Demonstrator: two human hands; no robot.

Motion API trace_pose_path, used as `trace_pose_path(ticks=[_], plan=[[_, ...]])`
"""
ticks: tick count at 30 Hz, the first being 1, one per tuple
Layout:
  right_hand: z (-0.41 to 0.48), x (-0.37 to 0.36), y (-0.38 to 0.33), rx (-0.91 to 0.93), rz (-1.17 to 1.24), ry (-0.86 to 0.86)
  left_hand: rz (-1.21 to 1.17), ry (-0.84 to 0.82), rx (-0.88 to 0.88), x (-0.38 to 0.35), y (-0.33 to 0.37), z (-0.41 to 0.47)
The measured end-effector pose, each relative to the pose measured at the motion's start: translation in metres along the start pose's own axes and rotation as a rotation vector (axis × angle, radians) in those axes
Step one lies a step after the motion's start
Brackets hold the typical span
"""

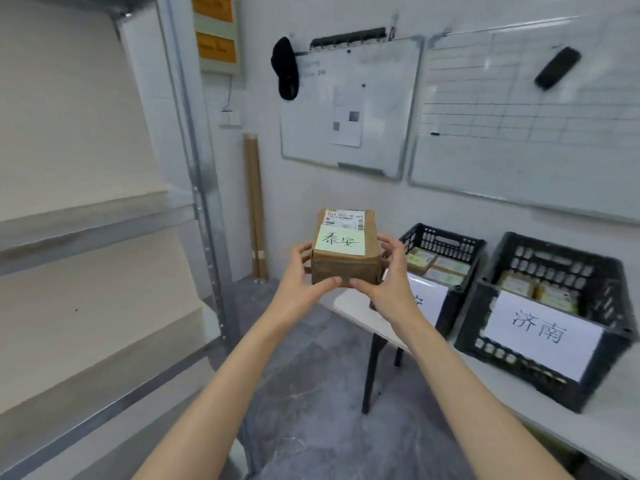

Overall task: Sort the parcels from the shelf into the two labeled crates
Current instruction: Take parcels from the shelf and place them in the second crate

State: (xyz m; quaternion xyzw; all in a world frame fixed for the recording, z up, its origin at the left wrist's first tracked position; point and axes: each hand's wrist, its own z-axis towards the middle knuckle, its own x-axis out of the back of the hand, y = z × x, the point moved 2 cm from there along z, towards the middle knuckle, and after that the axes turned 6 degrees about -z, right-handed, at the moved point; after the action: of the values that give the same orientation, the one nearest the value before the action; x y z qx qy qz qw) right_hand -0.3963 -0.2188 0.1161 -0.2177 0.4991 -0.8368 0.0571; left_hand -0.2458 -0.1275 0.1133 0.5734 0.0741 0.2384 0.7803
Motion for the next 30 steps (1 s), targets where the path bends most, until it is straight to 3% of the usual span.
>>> trace_pose_path(ticks=[8, 16, 30], plan=[[-0.013, 0.104, 0.043, -0.039, -0.126, 0.202, -0.019, -0.242, 0.003, -0.115, -0.01, 0.032], [-0.004, 0.17, 0.078, -0.117, -0.257, 0.296, -0.045, -0.376, -0.018, -0.198, -0.023, 0.07], [0.119, 0.221, 0.181, -0.178, -0.631, 0.339, 0.034, -0.504, -0.075, -0.302, -0.081, 0.217]])
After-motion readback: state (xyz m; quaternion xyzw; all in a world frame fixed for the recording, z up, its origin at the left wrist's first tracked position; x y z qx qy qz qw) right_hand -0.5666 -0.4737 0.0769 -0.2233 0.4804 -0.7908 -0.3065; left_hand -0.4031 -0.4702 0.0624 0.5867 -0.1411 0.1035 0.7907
